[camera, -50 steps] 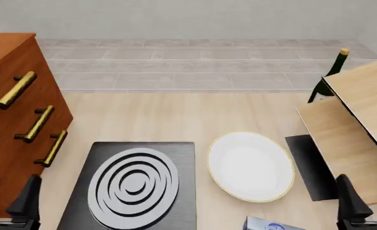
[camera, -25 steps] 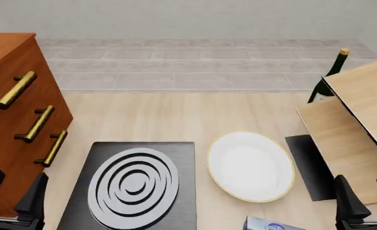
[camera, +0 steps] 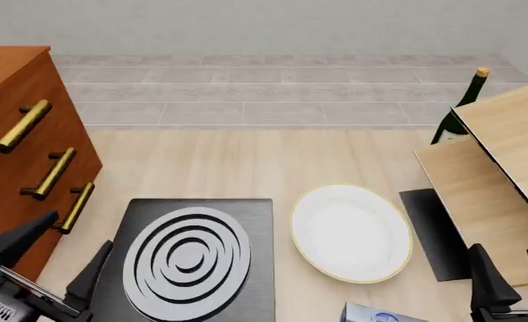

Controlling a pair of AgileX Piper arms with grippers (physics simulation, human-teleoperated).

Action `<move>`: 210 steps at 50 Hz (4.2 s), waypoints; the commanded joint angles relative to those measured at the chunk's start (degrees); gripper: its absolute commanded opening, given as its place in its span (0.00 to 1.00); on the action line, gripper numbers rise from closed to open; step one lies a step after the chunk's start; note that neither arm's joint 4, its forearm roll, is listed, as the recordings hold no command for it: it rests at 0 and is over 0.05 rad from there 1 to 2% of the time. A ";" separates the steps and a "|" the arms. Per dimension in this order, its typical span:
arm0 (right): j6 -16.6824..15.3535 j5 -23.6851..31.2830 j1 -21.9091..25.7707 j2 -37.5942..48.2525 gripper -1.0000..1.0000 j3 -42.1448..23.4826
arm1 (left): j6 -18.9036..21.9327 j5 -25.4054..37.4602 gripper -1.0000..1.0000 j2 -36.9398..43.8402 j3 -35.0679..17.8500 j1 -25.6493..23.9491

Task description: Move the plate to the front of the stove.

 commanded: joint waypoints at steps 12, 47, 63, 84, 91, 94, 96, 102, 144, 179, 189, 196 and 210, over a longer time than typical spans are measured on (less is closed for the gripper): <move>1.63 -0.47 0.60 -0.01 1.00 0.02 | 16.94 -6.92 1.00 22.60 -8.43 -14.13; 3.38 -0.39 0.33 -0.01 1.00 0.52 | 35.74 -2.94 1.00 41.35 -18.23 -25.26; 3.90 -0.29 0.36 -0.01 1.00 0.49 | 40.23 -6.00 1.00 50.70 -19.53 -29.12; 3.98 -0.19 0.18 -0.01 1.00 0.37 | 41.24 -7.79 1.00 61.28 -24.39 -34.24; 3.87 -0.09 -0.07 -0.01 1.00 -0.08 | 42.51 -8.20 1.00 63.80 -26.14 -33.29; 3.90 0.01 -0.17 -0.01 1.00 -0.31 | 43.12 -8.82 1.00 64.83 -26.40 -32.66; 3.99 -0.08 -0.07 -0.01 1.00 -0.23 | 42.18 -8.59 1.00 65.41 -27.19 -32.78; 4.12 -0.28 -0.26 -0.01 1.00 0.13 | 42.86 -9.78 1.00 68.01 -28.08 -33.13; 3.87 -0.20 -1.35 -0.01 1.00 0.08 | 42.51 -11.21 1.00 79.92 -36.20 -35.61; 3.96 -0.10 -1.83 -0.01 1.00 -0.15 | 40.78 -13.25 1.00 85.51 -39.19 -36.79; 3.82 -0.35 -1.79 -0.01 1.00 -0.11 | 40.47 -14.41 1.00 87.21 -39.43 -36.90; 3.96 -0.51 -1.85 -0.01 1.00 -0.06 | 40.13 -14.80 1.00 88.32 -39.94 -36.81; 3.97 -0.55 -1.93 -0.01 1.00 -0.20 | 40.22 -15.08 1.00 90.43 -41.13 -36.41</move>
